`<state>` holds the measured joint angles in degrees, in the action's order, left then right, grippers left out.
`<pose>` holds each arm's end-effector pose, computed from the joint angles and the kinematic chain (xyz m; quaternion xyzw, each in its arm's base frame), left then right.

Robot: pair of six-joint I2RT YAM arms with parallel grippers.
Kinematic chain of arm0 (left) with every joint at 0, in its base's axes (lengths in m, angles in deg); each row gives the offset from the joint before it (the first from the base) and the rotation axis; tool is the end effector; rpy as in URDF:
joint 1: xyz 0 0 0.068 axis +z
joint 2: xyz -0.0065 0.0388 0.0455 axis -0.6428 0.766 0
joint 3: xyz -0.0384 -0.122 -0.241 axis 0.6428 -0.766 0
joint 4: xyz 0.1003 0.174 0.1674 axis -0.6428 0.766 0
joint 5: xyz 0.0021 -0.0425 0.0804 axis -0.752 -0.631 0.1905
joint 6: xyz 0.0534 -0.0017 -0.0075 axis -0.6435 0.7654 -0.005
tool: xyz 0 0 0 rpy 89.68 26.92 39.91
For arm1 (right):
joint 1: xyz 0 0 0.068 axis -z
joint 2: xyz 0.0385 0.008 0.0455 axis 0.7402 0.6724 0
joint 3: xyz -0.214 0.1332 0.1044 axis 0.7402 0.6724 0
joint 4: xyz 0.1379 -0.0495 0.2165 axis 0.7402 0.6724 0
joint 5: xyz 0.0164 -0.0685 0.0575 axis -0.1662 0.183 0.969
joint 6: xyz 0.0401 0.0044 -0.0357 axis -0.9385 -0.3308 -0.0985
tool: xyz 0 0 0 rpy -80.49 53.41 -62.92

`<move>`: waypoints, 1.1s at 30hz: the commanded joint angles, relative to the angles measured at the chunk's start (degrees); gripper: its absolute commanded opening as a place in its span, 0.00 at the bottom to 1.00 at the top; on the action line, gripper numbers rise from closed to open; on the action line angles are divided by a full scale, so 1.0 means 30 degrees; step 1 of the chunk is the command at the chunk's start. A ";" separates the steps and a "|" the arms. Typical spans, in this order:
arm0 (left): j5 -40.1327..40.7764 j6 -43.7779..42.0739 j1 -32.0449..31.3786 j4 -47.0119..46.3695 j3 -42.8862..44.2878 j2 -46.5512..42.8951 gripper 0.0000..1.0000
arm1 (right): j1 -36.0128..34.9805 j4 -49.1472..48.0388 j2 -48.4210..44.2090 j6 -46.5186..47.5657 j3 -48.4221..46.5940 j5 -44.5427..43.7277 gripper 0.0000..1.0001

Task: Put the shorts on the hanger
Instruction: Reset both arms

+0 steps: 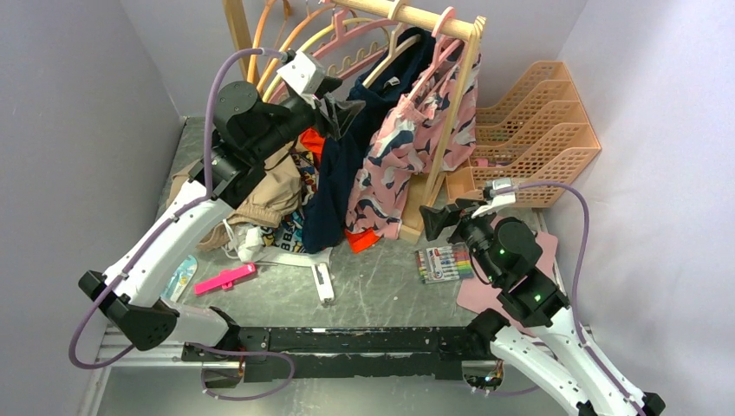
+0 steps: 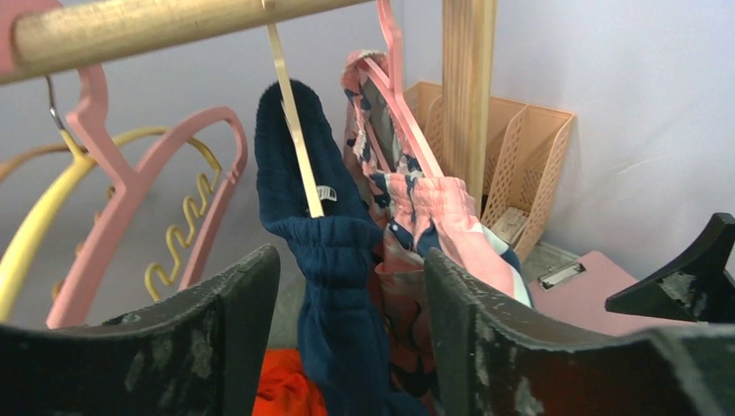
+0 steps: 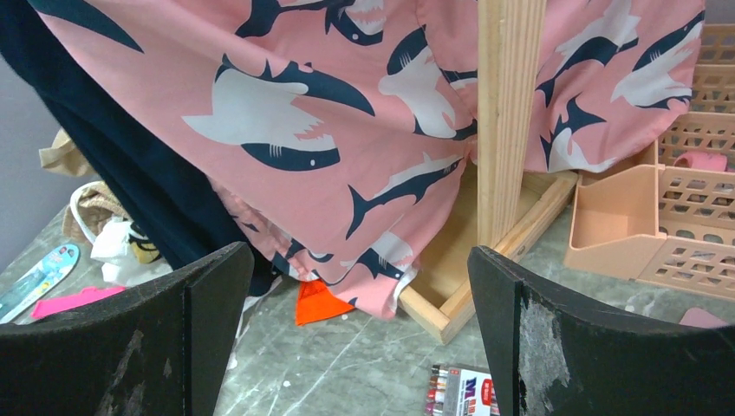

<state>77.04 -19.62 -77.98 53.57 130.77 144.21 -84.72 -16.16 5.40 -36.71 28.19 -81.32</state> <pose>0.2280 -0.1878 0.5137 0.3025 0.5541 -0.2941 0.7176 0.1047 0.0674 0.3431 -0.0587 0.7231 0.2071 0.6564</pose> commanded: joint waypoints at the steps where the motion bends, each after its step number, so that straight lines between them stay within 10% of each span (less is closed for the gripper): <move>1: 0.0166 -0.0235 -0.0056 0.0342 -0.0360 -0.0608 0.72 | 0.0041 -0.0069 0.0045 0.0161 -0.0344 -0.0090 1.00; 11: 0.1985 0.0470 -0.0054 0.1698 -0.2072 -0.4015 0.98 | 0.0040 0.0478 0.0491 -0.0389 -0.1098 -0.0290 1.00; 25: 1.3578 1.5180 -0.0012 1.3902 -1.1519 -1.3085 1.00 | 0.0028 0.5647 0.3934 -0.8318 -0.2573 -1.1242 1.00; 33: 1.5046 1.5309 -0.0035 1.3414 -1.3735 -1.3423 1.00 | 0.0041 0.4548 0.4416 -0.6857 -0.3308 -1.1874 1.00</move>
<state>117.00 23.59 -78.02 94.20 90.75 103.97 -84.72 -0.58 19.24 -58.81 19.81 -112.66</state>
